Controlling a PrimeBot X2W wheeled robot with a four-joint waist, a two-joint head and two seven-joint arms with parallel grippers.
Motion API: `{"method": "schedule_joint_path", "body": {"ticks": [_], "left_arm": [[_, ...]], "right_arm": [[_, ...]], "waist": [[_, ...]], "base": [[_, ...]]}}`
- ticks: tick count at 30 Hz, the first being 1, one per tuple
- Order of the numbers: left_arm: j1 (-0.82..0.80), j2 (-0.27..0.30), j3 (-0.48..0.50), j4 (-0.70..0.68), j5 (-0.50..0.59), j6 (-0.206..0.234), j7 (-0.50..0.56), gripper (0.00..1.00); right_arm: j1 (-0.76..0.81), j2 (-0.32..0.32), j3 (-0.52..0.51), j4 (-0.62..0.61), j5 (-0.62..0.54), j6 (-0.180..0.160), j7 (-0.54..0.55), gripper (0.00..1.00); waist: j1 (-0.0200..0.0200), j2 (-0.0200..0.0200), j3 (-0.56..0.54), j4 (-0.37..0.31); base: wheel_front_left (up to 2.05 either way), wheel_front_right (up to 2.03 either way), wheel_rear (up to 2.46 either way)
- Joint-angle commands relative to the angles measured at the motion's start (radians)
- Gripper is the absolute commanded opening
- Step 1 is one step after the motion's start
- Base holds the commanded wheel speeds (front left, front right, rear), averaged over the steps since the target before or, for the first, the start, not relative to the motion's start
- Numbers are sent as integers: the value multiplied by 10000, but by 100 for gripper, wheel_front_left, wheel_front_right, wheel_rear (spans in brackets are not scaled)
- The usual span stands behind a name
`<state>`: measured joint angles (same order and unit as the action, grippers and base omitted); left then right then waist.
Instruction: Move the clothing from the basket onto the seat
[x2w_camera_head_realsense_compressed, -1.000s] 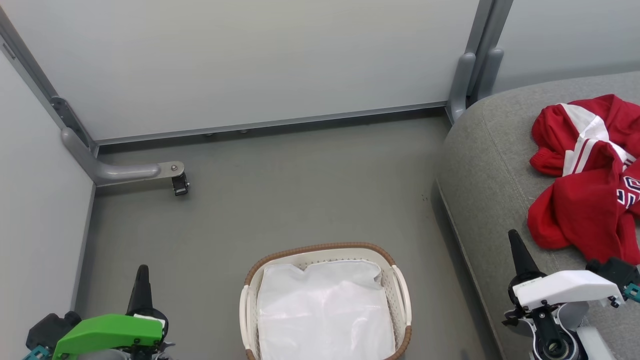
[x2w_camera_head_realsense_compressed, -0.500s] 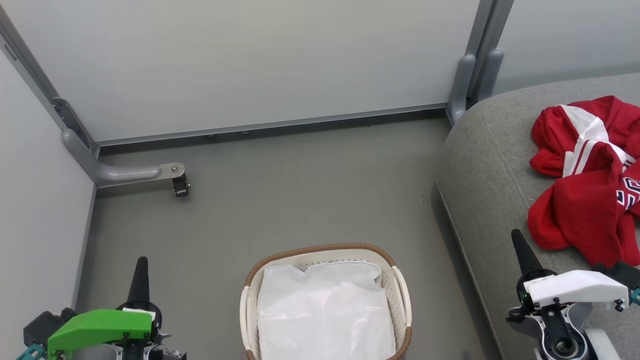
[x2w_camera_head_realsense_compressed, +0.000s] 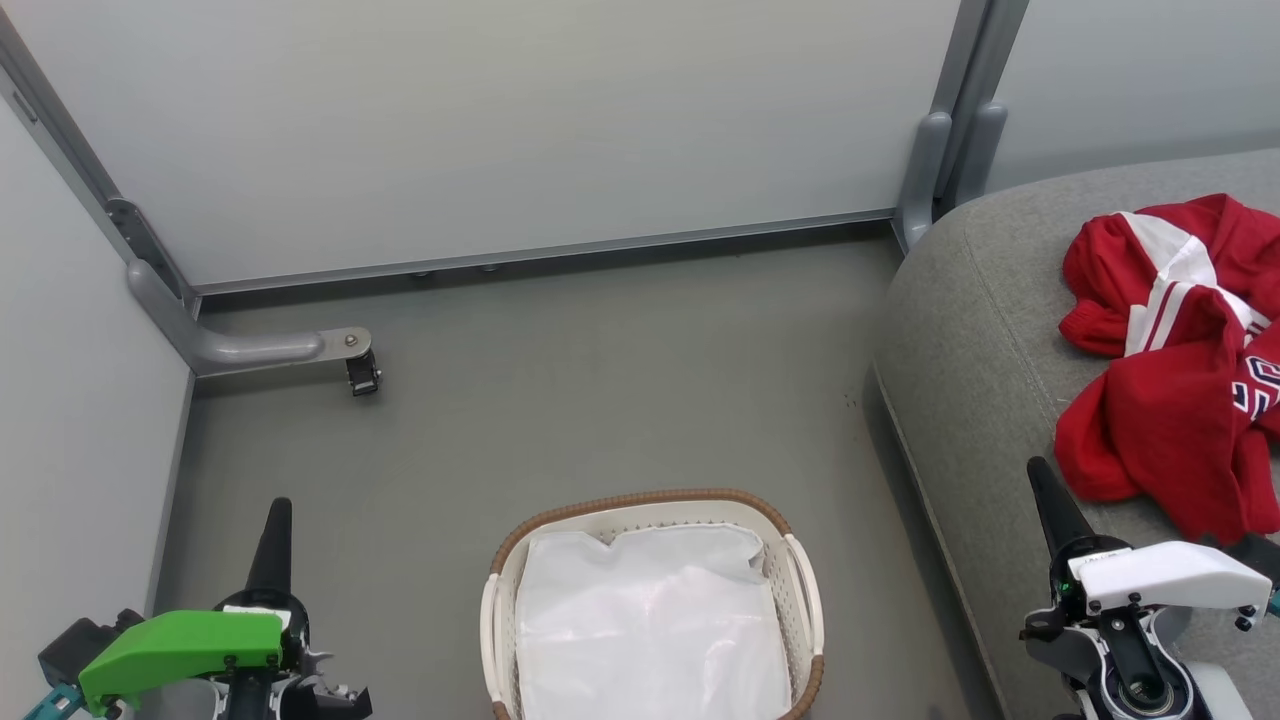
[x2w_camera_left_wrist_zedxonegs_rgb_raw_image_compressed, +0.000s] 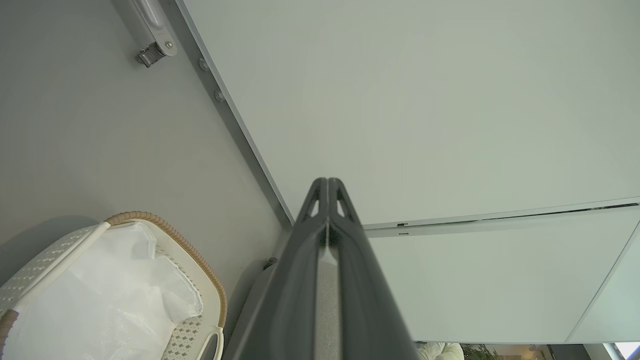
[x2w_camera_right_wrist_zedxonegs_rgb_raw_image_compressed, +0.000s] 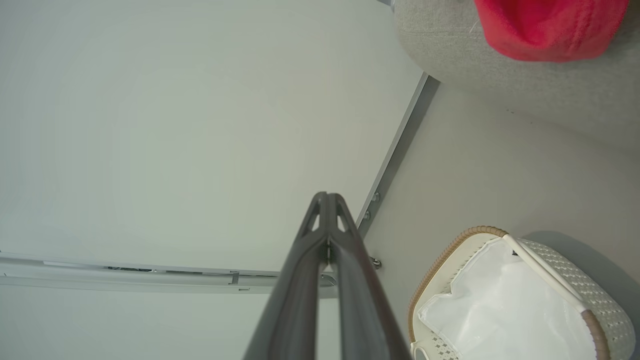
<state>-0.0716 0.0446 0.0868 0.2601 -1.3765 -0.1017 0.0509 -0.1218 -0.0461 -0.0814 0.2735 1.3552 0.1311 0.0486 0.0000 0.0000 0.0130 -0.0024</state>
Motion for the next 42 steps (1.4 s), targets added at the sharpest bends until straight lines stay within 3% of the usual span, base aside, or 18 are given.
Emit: {"method": "schedule_joint_path", "body": {"ticks": [1,31,42], "left_arm": [[-223,75,46,-88,-251,-64,49,0],[-451,88,292,-165,-2399,-329,656,0],[-423,88,291,-158,-2383,-326,667,0]], "right_arm": [[64,-62,-57,-104,247,-4,81,0],[187,-69,-357,-318,2596,-4,698,0],[188,-68,-354,-315,2591,-4,684,0]], "waist": [[0,0,-5,2],[0,0,-98,24],[0,0,-99,24]], "base": [[0,0,0],[0,0,0],[0,0,0]]}}
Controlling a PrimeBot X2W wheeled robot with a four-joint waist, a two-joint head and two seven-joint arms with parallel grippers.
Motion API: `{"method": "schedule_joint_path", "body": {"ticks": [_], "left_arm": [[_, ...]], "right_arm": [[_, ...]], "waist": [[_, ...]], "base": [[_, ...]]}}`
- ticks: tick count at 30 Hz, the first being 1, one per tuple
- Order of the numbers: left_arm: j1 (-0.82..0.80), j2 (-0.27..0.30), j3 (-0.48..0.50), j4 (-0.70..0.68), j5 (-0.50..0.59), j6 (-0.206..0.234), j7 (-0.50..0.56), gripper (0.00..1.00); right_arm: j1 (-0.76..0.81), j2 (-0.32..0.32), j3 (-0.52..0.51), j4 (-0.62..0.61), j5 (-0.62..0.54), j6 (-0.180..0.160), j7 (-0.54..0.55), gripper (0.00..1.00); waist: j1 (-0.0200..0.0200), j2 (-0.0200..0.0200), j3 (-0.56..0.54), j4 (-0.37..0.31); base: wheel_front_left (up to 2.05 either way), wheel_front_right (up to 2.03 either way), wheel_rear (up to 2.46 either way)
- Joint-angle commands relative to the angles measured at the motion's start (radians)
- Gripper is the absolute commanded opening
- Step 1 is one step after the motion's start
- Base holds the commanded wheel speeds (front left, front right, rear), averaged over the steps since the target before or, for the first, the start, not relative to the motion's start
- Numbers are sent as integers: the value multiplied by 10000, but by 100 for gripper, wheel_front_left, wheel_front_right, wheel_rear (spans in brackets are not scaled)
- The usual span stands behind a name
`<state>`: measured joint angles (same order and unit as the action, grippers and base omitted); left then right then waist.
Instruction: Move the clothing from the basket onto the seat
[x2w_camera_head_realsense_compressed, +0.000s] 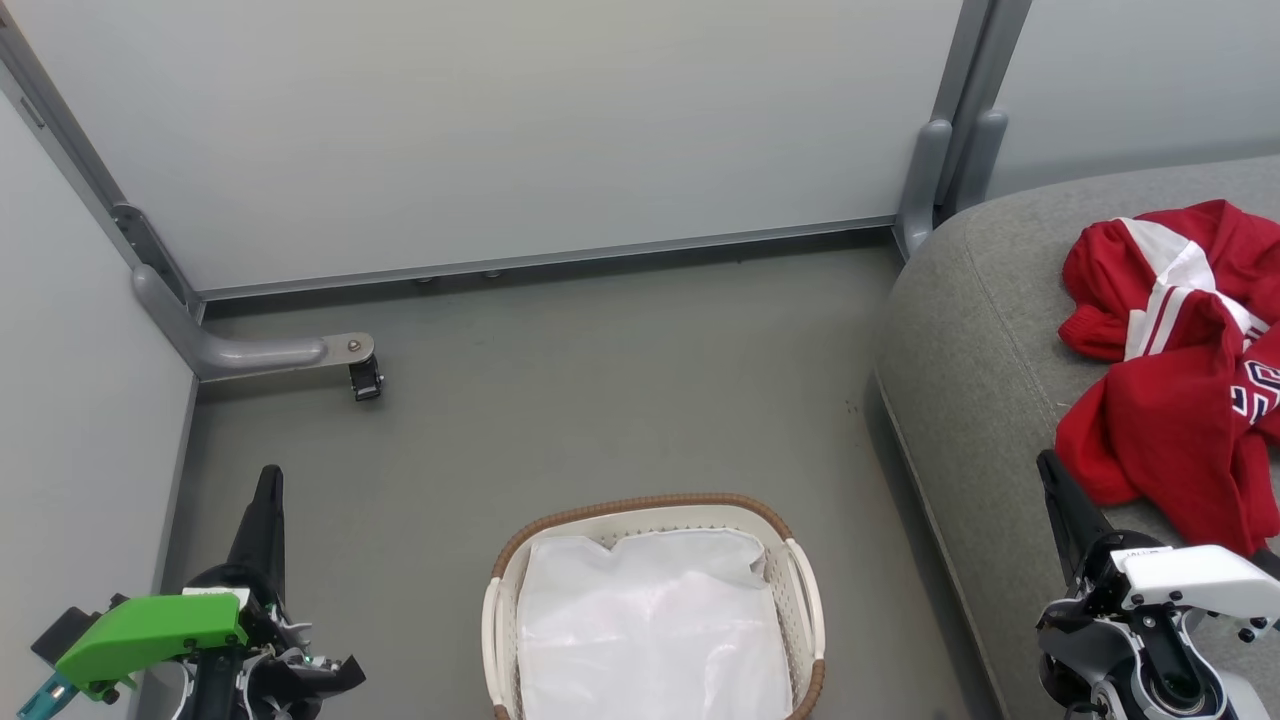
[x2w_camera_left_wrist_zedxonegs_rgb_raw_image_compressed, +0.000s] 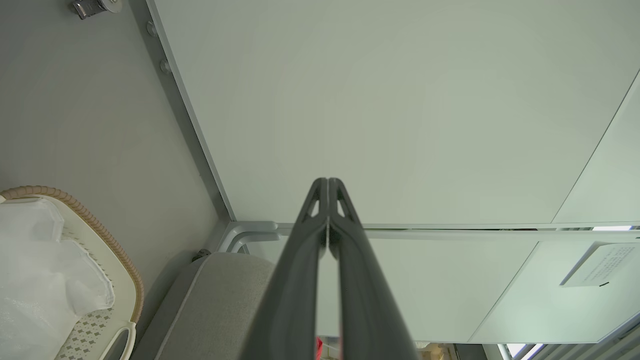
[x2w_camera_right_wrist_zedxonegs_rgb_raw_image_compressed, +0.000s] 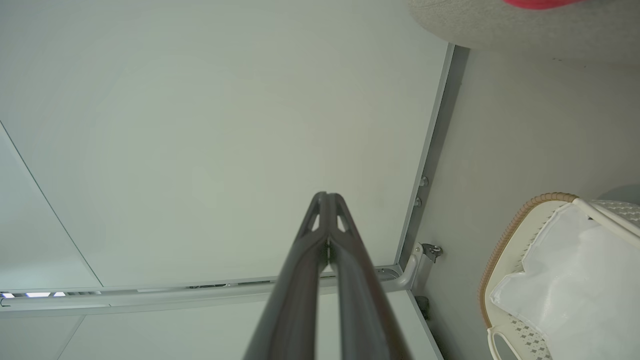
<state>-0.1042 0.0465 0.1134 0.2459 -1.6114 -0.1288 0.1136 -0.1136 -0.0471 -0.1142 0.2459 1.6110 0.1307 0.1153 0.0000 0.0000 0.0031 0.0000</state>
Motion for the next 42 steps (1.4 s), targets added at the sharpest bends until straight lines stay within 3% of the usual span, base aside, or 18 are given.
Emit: {"method": "schedule_joint_path", "body": {"ticks": [1,42], "left_arm": [[-97,69,25,-16,-34,-56,40,0],[-97,69,22,-19,-34,-56,39,0]], "right_arm": [[106,-58,-25,-39,34,0,17,0],[106,-58,-22,-37,36,0,14,0]], "waist": [[0,0,0,0],[0,0,0,0]], "base": [[0,0,0],[0,0,0]]}}
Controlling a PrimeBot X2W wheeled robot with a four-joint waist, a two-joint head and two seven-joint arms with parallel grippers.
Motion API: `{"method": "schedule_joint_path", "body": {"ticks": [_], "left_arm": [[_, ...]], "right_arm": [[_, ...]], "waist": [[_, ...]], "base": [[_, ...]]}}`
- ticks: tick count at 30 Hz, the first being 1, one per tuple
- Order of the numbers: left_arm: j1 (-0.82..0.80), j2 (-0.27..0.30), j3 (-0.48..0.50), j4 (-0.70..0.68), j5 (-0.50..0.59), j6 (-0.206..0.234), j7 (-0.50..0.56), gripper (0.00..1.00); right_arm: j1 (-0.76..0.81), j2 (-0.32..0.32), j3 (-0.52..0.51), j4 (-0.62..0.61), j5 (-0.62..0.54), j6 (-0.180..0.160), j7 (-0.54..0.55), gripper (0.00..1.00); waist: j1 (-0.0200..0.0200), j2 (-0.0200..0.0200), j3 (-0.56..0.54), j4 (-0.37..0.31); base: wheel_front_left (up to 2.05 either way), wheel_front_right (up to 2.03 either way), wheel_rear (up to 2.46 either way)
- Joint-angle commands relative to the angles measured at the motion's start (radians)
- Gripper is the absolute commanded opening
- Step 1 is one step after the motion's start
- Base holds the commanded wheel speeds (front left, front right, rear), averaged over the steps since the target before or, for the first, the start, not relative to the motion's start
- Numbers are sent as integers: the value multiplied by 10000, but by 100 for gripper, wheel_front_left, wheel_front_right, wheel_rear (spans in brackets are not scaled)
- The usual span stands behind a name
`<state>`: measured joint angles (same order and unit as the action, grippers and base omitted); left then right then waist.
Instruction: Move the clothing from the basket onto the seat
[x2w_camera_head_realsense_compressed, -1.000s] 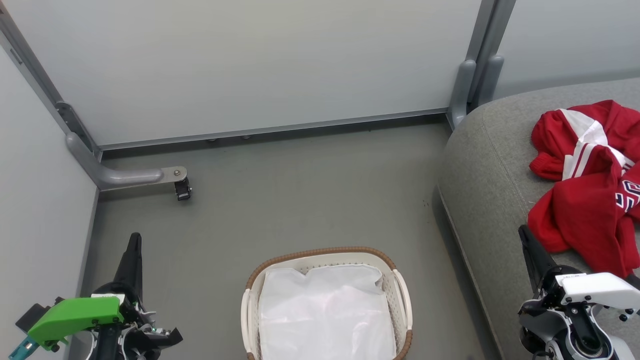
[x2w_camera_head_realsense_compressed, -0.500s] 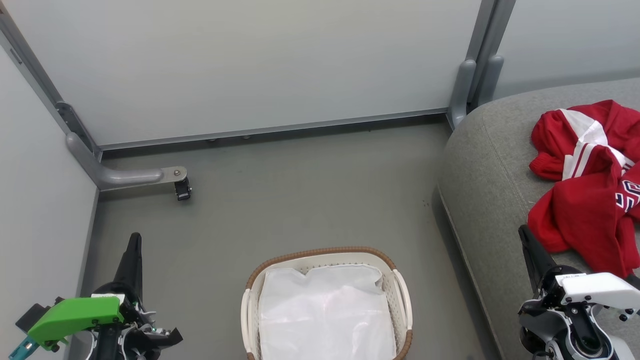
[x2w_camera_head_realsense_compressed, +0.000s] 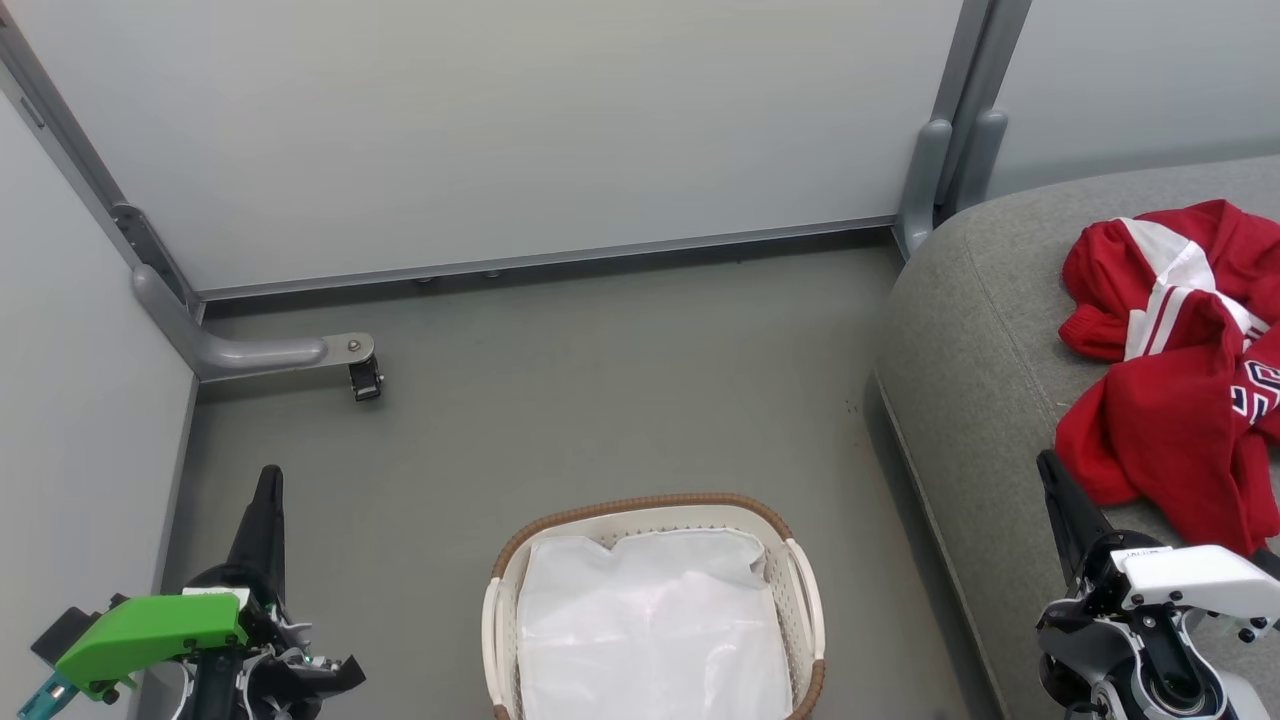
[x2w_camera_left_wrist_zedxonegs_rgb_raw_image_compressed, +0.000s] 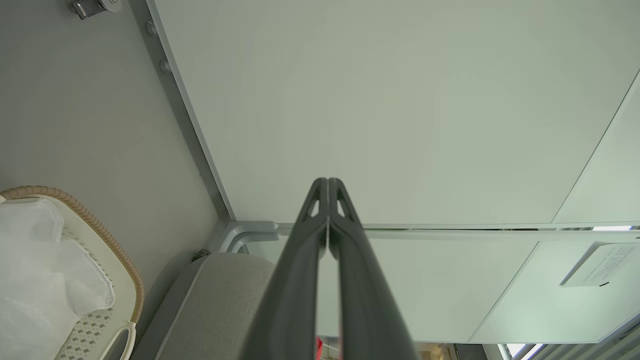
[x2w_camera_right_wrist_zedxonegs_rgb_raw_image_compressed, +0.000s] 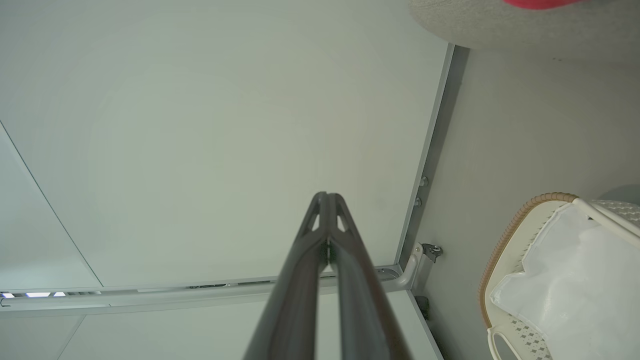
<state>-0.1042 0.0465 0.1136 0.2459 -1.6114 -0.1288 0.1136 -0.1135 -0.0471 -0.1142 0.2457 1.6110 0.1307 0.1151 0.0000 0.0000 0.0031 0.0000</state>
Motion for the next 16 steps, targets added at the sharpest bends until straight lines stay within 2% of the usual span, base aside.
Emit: {"method": "schedule_joint_path", "body": {"ticks": [1,16], "left_arm": [[-97,69,20,-19,-34,-56,39,0],[-97,70,20,-20,-34,-56,39,0]], "right_arm": [[105,-58,-22,-35,36,0,16,0],[106,-59,-21,-36,37,0,17,0]], "waist": [[0,0,0,0],[0,0,0,0]], "base": [[0,0,0],[0,0,0]]}}
